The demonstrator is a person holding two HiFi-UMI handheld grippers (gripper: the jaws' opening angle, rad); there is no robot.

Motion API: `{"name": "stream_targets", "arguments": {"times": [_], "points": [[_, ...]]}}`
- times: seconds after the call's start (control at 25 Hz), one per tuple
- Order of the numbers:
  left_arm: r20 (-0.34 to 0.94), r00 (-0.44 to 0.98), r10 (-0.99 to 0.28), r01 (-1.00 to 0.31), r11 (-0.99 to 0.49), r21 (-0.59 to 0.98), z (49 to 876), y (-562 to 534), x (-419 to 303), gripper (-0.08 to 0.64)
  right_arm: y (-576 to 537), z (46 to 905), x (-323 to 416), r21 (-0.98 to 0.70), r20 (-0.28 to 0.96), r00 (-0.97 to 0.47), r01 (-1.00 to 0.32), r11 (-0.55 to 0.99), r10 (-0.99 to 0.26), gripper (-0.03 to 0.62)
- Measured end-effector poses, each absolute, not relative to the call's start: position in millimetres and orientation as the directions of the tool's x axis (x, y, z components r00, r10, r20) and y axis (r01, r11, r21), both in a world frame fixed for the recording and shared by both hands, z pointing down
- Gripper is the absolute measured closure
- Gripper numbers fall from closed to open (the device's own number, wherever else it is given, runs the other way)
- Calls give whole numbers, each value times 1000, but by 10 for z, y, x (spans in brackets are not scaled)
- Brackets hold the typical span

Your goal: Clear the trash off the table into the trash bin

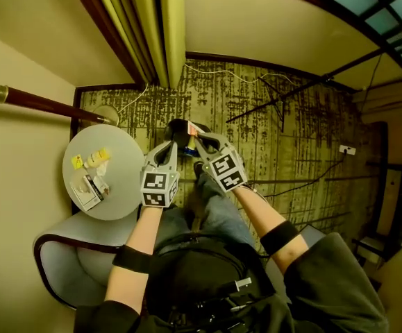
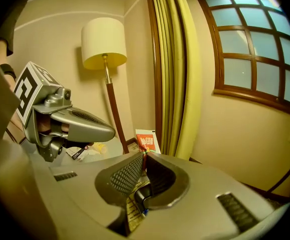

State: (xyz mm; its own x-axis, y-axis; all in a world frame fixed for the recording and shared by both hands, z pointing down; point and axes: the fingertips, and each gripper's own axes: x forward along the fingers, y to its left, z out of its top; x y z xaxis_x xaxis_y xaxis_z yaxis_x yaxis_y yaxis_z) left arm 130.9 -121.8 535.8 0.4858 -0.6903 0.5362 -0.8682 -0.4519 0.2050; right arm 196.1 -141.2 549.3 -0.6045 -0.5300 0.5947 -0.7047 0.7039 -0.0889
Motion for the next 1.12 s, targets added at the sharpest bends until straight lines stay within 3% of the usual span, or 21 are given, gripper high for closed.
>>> {"name": "stream_targets", "arguments": {"times": [0.64, 1.12], "points": [[709, 452, -541, -880, -399, 256, 8233, -1347, 1325, 560, -1422, 8730, 1963, -190, 745, -526, -758, 624, -411, 551], [747, 430, -507, -896, -343, 283, 9864, -1638, 1348, 560, -1515, 10610, 1906, -209, 816, -485, -755, 621, -315, 548]]}}
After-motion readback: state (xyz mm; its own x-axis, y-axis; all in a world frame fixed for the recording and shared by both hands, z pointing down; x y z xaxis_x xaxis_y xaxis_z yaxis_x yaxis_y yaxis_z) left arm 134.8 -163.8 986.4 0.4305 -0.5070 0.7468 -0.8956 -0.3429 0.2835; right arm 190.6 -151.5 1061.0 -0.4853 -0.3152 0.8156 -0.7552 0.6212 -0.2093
